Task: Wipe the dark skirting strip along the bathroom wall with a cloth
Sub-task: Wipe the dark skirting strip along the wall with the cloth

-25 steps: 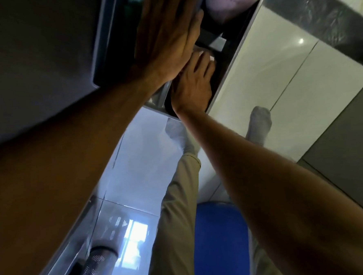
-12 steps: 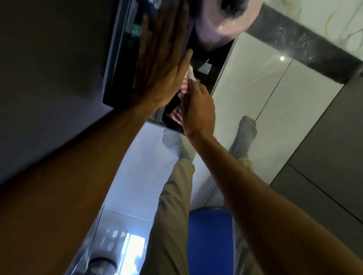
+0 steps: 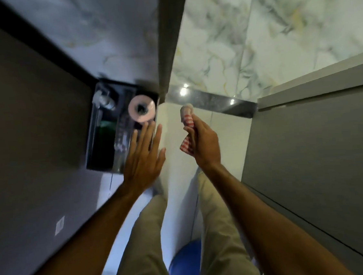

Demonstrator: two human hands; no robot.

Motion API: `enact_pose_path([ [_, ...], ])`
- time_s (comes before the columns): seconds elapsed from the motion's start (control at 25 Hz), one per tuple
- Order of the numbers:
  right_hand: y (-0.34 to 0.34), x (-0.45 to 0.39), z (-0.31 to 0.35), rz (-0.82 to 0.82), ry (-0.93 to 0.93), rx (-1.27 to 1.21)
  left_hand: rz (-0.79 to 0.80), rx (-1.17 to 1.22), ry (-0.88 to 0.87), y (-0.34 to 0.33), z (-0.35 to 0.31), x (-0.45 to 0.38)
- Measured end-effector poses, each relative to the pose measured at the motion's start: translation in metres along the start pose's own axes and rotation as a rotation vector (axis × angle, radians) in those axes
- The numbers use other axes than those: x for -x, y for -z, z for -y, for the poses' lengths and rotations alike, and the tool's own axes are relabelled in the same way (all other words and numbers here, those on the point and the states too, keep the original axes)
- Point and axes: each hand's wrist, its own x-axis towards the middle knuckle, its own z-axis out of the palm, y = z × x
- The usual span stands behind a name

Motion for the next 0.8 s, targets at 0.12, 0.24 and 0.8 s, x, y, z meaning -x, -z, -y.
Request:
enact_pose_path([
  [0.12, 0.049, -0.038, -0.017, -0.019, -0.055, -0.084, 0.108, 0.016, -0.034, -0.004, -0.056, -0.039],
  [0.24, 0.081, -0.083, -0.044, -0.004, -0.104, -0.092, 0.178, 0.07, 0.053, -0.029, -0.094, -0.09],
  [0.8, -0.062, -0.368, -0.343, 0.049, -0.268, -0.126, 0.272, -0.096, 0.092, -0.407, -0.06, -0.317],
])
